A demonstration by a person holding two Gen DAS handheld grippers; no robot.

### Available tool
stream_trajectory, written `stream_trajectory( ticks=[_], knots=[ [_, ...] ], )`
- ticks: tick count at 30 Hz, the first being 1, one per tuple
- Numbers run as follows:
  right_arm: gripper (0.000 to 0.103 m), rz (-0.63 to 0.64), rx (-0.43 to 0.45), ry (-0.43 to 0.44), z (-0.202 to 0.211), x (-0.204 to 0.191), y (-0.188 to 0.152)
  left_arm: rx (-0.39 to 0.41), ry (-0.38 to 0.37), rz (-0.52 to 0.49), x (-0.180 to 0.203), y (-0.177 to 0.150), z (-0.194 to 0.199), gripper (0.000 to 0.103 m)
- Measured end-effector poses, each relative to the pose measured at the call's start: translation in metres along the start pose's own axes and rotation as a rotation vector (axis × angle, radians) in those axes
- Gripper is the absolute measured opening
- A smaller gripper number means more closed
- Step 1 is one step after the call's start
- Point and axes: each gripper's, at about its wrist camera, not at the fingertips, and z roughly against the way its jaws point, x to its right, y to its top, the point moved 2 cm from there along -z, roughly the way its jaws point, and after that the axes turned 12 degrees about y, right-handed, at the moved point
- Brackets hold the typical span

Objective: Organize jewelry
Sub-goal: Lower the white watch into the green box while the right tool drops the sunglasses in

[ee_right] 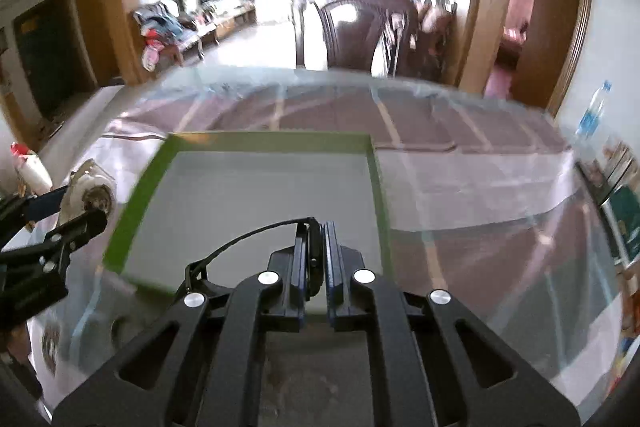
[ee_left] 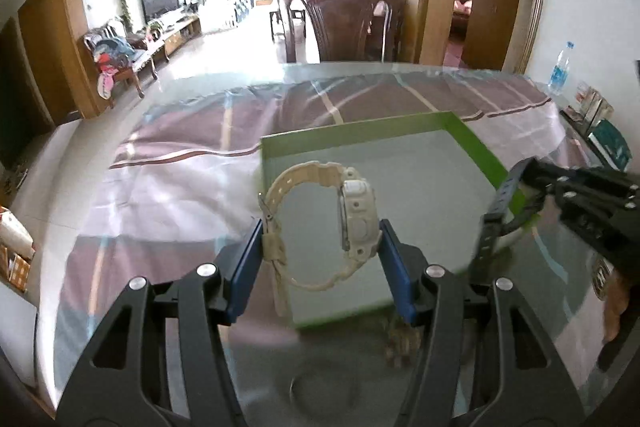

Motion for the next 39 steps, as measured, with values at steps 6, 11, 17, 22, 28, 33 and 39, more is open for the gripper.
stream_trajectory(
  ticks=[6,11,17,22,28,33,39],
  knots=[
    [0.010,-0.059,-0.075,0.030,-0.050,0.012,-0.006,-0.089,-0.023,-0.031,0.024,-0.001,-0.054,0.059],
    [0.062,-0.034,0.018,0.029,-0.010,0.008,-0.017,-0.042,0.021,-0.029,0.025,-0.006,-0.050,0.079],
    [0.057,0.010,0.030,0.094,0.058,0.008,-0.060,-0.017,0.047,-0.045,0.004,-0.045,0.006,0.079],
    [0.045,0.106,-0.124,0.068,0.034,0.000,-0.112,-0.108,0.055,-0.047,-0.005,-0.102,0.016,0.079],
    [0.045,0.173,-0.171,0.118,0.000,-0.031,-0.128,-0.176,0.059,-0.023,-0.007,-0.133,0.012,0.079],
    [0.045,0.296,-0.272,0.062,-0.019,-0.061,-0.146,-0.170,0.056,-0.013,-0.010,-0.144,0.019,0.083],
    [0.052,0.354,-0.354,0.130,0.005,-0.073,-0.176,-0.172,0.071,0.000,-0.015,-0.149,0.023,0.083]
  ],
)
